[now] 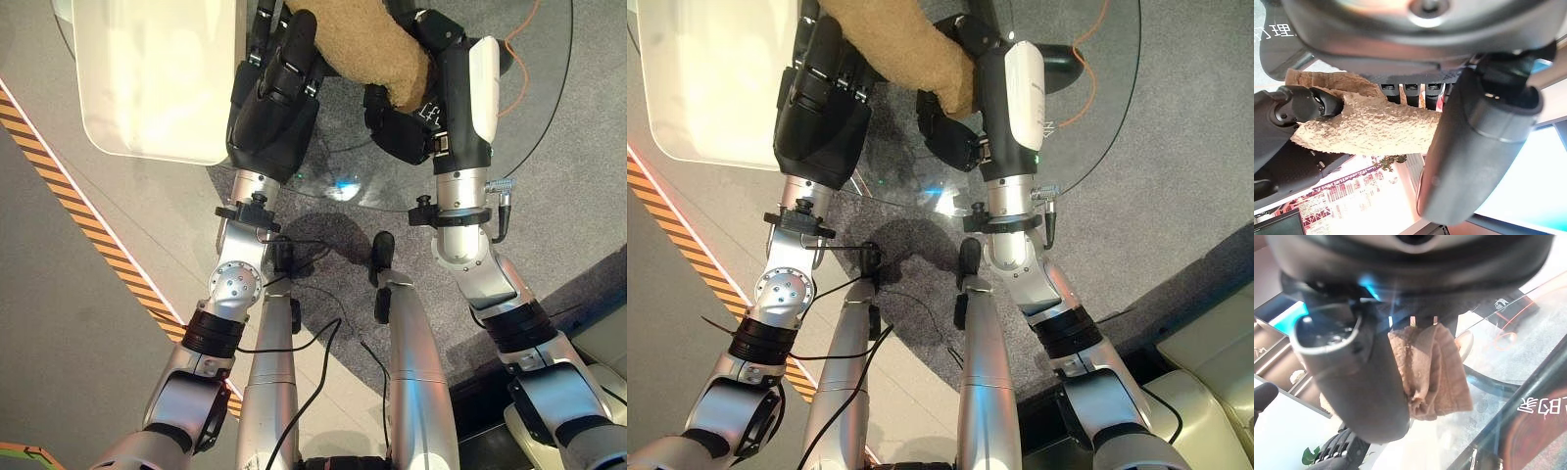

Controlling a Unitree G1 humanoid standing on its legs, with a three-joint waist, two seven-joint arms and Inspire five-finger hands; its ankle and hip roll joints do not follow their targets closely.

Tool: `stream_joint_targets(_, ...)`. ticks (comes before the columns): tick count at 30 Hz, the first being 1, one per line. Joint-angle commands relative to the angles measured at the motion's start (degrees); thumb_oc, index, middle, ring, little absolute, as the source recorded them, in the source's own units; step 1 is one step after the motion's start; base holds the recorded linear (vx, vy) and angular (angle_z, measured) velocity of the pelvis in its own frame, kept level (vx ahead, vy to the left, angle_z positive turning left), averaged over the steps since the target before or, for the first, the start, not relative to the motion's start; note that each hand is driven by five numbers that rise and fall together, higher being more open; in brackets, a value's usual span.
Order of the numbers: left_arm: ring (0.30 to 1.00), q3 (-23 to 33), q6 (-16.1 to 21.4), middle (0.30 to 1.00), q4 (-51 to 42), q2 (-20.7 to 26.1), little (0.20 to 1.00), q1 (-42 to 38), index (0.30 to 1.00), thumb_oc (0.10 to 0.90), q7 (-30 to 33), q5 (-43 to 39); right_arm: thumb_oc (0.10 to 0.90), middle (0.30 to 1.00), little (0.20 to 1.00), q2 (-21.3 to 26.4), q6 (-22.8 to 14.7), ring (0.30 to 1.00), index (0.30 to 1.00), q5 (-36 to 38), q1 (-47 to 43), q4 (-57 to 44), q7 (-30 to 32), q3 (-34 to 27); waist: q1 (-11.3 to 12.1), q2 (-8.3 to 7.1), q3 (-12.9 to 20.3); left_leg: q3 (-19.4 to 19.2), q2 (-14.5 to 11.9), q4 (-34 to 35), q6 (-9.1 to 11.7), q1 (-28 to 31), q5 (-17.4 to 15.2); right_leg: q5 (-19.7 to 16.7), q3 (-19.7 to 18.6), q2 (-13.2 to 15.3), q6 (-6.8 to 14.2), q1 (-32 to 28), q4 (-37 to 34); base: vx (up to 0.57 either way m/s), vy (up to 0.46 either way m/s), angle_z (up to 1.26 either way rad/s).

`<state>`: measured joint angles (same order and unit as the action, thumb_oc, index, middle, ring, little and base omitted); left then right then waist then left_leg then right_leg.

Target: Wipe the table with a cloth and put it in the basket.

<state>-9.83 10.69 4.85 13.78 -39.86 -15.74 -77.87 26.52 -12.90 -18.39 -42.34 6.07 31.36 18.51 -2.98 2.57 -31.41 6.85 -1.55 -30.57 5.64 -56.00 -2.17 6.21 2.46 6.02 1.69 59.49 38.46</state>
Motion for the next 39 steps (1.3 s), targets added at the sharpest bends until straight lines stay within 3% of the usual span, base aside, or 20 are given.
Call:
stream_joint_targets(1,0.900,2.0,3.3,0.900,-11.0,-0.9,0.900,-4.4,0.900,0.800,-6.9,2.0,0.100,0.300,0.200,-1.6,-6.8,0.300,0.300,0.2,-5.4,-10.5,-0.2,-0.6,0.8,-0.93,1.6,-7.8,5.1,0.4,-7.4,2.3,-2.7,0.1,2.1,-6.1,-2.1,-4.0,-4.1,0.00,0.000,0.00)
stream_joint_targets(24,0.900,1.1,3.0,0.900,-11.2,-0.8,0.900,-5.0,0.900,0.800,-6.8,3.0,0.100,0.300,0.200,-1.6,-5.6,0.300,0.300,3.3,-6.3,-10.0,-8.9,3.1,1.0,-1.04,1.6,-7.5,5.1,0.8,-7.2,2.0,-2.3,-0.3,2.3,-5.9,-2.1,-3.9,-4.7,0.00,0.000,0.00)
stream_joint_targets(38,0.900,0.4,3.2,0.900,-11.2,-0.6,0.900,-5.4,0.900,0.800,-6.8,3.2,0.100,0.300,0.200,-1.5,-4.8,0.300,0.300,4.1,-6.8,-9.6,-10.5,4.3,1.1,-1.19,1.6,-7.5,5.2,0.8,-7.1,2.0,-2.2,-0.4,2.3,-6.0,-2.1,-4.0,-5.0,0.00,0.000,0.00)
stream_joint_targets(39,0.785,0.4,3.3,0.785,-11.2,-0.6,0.765,-5.5,0.785,0.665,-7.0,3.5,0.100,0.300,0.200,-1.5,-4.9,0.300,0.300,4.1,-6.9,-9.5,-10.4,4.3,1.1,-1.16,1.6,-7.6,5.3,0.7,-7.1,1.9,-2.2,-0.5,2.3,-6.0,-2.1,-3.9,-4.9,0.00,0.000,0.00)
